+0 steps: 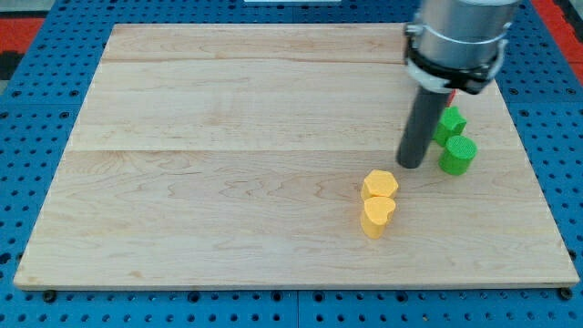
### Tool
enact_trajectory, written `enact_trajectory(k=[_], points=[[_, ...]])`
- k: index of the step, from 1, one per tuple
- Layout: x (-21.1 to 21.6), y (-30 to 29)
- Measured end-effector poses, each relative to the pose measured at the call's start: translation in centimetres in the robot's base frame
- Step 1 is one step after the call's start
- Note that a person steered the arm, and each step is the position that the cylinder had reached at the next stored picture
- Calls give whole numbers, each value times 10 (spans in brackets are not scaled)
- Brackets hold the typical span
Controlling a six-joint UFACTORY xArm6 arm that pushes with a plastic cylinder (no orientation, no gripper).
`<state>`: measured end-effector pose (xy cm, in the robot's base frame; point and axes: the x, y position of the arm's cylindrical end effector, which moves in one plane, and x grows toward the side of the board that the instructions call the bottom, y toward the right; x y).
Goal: Slightly adjust the green circle into the vertical line
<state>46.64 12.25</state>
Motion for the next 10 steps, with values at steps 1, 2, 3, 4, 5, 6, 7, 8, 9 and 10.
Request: enact_trajectory(k=[1, 2, 3, 4, 5, 6, 7, 8, 9, 10], points=[[29, -19], [47, 36], [47, 109], [44, 157], [29, 167], [12, 166], [6, 161], [6, 145], [6, 126], [6, 121]])
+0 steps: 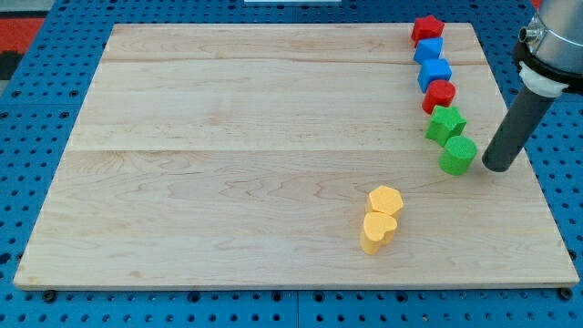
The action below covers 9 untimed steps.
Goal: Slightly adjust the green circle into the vertical line
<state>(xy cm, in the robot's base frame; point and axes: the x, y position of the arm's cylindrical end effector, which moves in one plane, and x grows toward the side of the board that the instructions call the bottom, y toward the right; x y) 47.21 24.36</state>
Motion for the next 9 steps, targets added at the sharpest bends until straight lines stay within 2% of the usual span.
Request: enact_trajectory(k=[9], points=[[-10, -10]])
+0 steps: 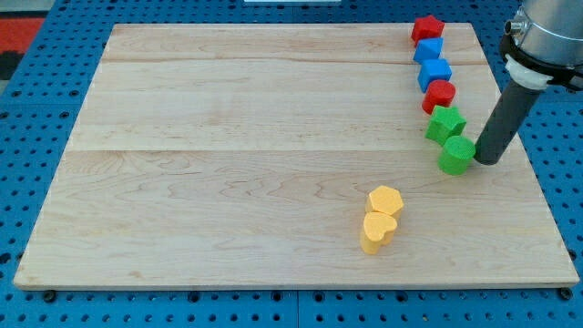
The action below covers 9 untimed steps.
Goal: Slightly adjust the green circle into the vertical line
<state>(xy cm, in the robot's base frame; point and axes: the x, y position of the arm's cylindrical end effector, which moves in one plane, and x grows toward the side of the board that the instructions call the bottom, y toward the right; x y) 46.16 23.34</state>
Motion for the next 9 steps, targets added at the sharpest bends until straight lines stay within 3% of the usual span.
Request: enact_trajectory(k=[9], points=[[0, -5]])
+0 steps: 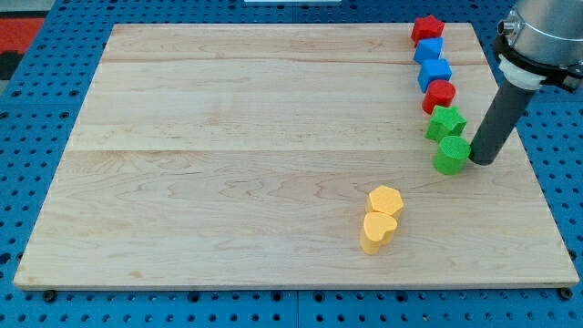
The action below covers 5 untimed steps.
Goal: Slightly adjust the green circle into the vertical line
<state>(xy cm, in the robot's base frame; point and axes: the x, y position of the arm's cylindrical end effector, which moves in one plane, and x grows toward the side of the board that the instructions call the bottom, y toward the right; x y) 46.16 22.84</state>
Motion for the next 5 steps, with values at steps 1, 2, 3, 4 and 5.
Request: enact_trajectory(k=[1, 2, 3, 4, 5], points=[[0, 0], [0, -1], [0, -4], [0, -5], [0, -5]])
